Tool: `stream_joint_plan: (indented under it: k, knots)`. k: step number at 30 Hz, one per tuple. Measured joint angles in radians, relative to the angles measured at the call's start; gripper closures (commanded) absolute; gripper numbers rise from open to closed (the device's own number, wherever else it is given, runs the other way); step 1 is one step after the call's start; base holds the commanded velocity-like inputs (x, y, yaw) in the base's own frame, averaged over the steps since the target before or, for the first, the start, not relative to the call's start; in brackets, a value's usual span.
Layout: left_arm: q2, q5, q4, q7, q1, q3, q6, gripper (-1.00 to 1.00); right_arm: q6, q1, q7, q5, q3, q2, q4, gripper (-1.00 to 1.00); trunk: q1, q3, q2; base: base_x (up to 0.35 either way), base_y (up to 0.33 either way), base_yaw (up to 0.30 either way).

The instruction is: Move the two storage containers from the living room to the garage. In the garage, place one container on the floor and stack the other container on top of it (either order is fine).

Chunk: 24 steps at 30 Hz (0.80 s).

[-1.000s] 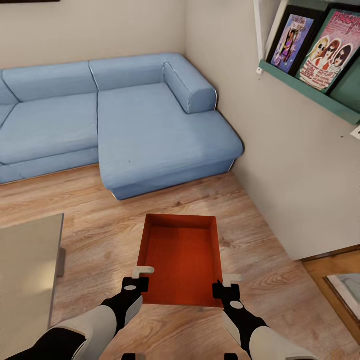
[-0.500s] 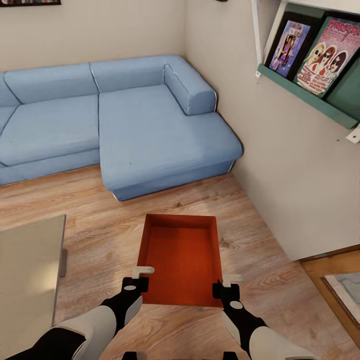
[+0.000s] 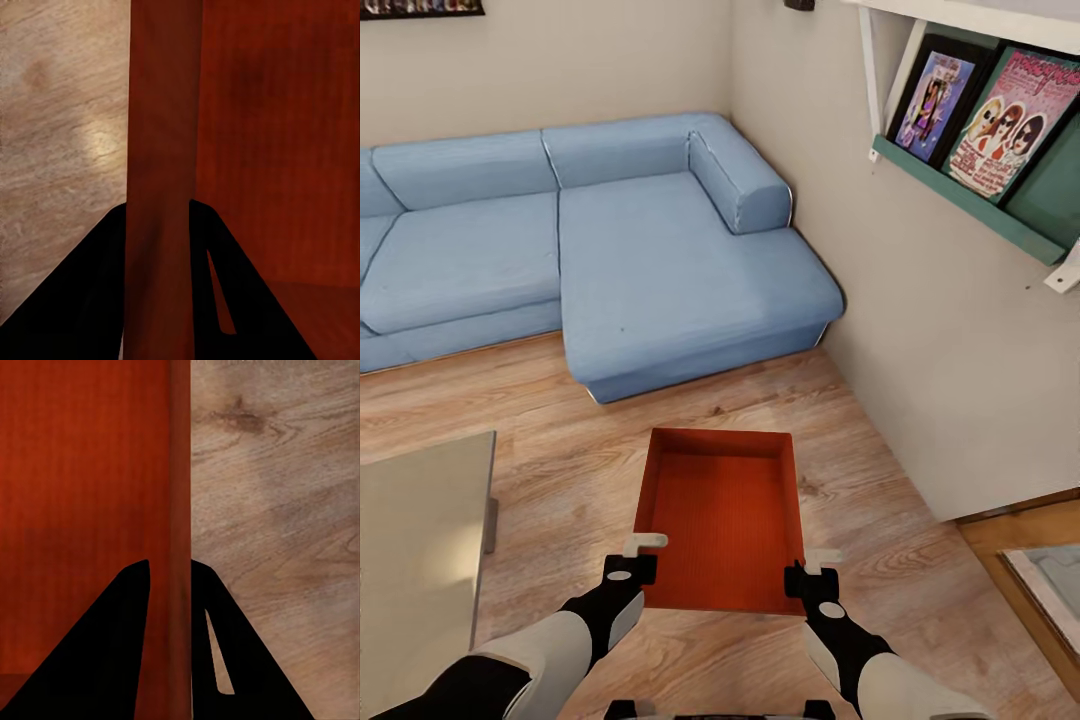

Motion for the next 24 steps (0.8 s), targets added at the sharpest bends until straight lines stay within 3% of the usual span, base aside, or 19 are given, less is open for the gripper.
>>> stream_joint_plan:
  k: [17, 24]
  knots:
    - [0.0, 0.001, 0.0, 0.0, 0.0, -0.001, -0.001, 1.0, 0.0, 0.0, 0.0, -0.001, 0.001, 0.0, 0.0, 1.0, -0.065, 0.053, 0.119, 0.0, 0.0, 0.0]
    - [0.0, 0.002, 0.001, 0.0, 0.0, -0.001, -0.001, 1.0, 0.0, 0.0, 0.0, -0.003, 0.004, -0.001, 0.0, 1.0, -0.065, 0.053, 0.119, 0.0, 0.0, 0.0]
